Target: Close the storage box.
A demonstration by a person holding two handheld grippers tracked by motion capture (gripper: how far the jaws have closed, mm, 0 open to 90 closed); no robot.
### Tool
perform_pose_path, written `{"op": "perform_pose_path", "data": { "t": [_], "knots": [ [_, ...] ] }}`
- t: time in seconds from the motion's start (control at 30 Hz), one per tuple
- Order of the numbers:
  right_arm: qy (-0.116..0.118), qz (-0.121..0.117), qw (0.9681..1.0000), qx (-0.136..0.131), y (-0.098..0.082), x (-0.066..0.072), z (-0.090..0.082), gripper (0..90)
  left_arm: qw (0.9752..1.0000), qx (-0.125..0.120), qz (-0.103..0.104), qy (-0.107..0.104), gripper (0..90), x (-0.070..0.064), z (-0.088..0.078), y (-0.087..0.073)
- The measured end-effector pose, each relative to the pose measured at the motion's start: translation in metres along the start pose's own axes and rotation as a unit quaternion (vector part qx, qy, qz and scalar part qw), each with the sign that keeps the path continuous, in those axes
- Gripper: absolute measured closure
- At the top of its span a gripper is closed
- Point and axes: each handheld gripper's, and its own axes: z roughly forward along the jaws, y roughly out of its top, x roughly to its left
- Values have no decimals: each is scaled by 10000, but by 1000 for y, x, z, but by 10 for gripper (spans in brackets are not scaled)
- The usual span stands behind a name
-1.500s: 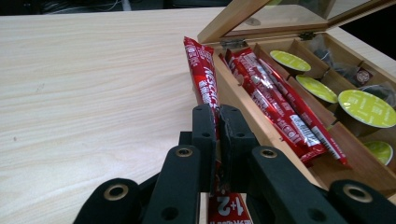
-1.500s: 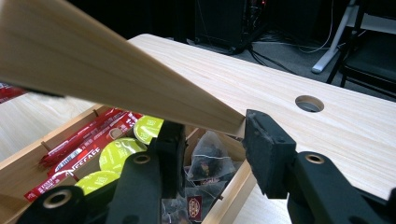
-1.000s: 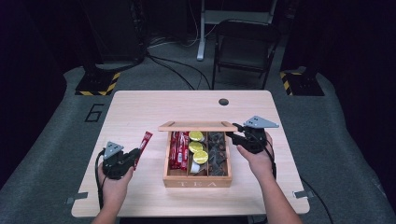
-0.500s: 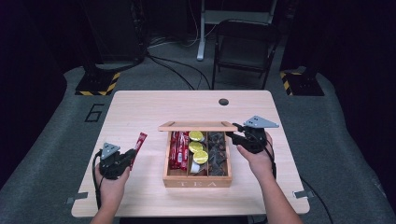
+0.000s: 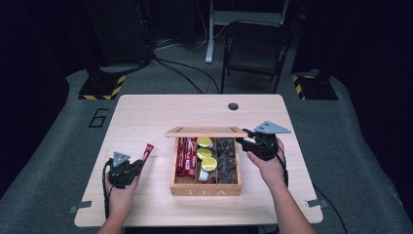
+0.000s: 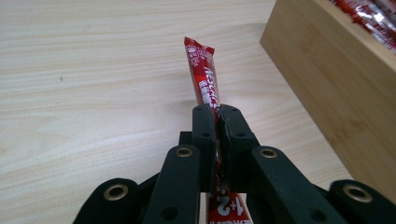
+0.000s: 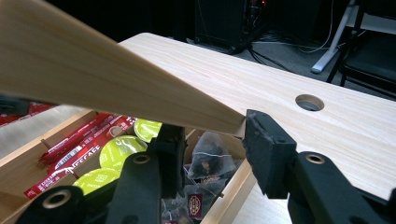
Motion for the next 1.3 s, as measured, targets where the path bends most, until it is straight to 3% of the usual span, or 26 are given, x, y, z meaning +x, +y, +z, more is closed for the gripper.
{"op": "perform_pose_path", "data": {
  "t": [0.8, 1.3],
  "knots": [
    [2, -12, 10000, 1, 0, 0, 0, 587, 9986, 499, -129, 119, 841, 10, 18, -14],
    [1, -1, 10000, 9, 0, 0, 0, 587, 9985, 488, -176, 187, 758, 14, 16, -14]
  ]
}}
